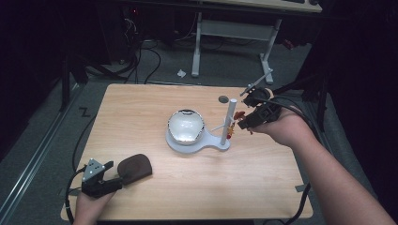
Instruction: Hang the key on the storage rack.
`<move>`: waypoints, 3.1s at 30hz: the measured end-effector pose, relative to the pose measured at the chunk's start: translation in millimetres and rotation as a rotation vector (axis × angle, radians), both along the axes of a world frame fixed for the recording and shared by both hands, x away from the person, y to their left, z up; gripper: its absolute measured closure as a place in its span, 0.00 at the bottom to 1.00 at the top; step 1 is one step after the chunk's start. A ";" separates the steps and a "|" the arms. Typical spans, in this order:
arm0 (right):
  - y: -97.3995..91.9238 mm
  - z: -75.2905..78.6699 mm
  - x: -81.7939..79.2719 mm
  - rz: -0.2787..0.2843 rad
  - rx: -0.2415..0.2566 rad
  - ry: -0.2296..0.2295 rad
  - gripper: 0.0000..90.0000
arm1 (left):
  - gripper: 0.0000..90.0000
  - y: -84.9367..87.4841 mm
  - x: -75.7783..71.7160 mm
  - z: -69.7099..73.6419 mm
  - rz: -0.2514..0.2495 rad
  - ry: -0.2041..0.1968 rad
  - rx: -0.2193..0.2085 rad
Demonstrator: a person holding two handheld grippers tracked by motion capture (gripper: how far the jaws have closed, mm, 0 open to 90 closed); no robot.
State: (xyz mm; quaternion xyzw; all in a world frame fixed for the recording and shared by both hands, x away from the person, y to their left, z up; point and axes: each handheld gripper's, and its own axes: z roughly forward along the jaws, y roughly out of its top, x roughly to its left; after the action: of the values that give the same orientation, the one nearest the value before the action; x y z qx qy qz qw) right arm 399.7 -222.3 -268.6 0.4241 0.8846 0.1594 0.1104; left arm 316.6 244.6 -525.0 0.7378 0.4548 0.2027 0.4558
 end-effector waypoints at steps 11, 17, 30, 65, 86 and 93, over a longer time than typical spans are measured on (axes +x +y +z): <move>-7.1 -7.8 4.1 -0.021 0.003 0.006 0.73 | 0.26 0.0 0.4 -0.2 -0.001 0.000 0.002; -14.2 -18.0 2.1 -0.035 0.012 0.018 0.73 | 0.26 -1.2 0.4 -0.3 -0.003 0.001 0.004; -25.7 -50.5 1.9 -0.057 0.050 0.050 0.73 | 0.26 -1.9 0.5 -0.8 -0.005 0.003 0.009; -25.8 -112.9 14.6 -0.092 0.142 0.041 0.69 | 0.26 -2.9 1.3 -2.4 -0.010 0.009 0.018; -49.1 -112.7 -24.3 -0.124 0.146 -0.042 0.59 | 0.26 -4.5 1.1 -2.2 -0.011 0.012 0.016; -60.4 -130.2 -40.6 -0.155 0.150 -0.086 0.57 | 0.26 -4.3 1.0 -1.9 -0.012 0.017 0.011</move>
State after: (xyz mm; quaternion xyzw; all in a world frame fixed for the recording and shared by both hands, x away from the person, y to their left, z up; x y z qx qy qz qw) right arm 359.1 -282.7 -398.8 0.4911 0.8292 0.2341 0.1280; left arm 317.6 240.3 -526.9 0.7448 0.4530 0.1963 0.4489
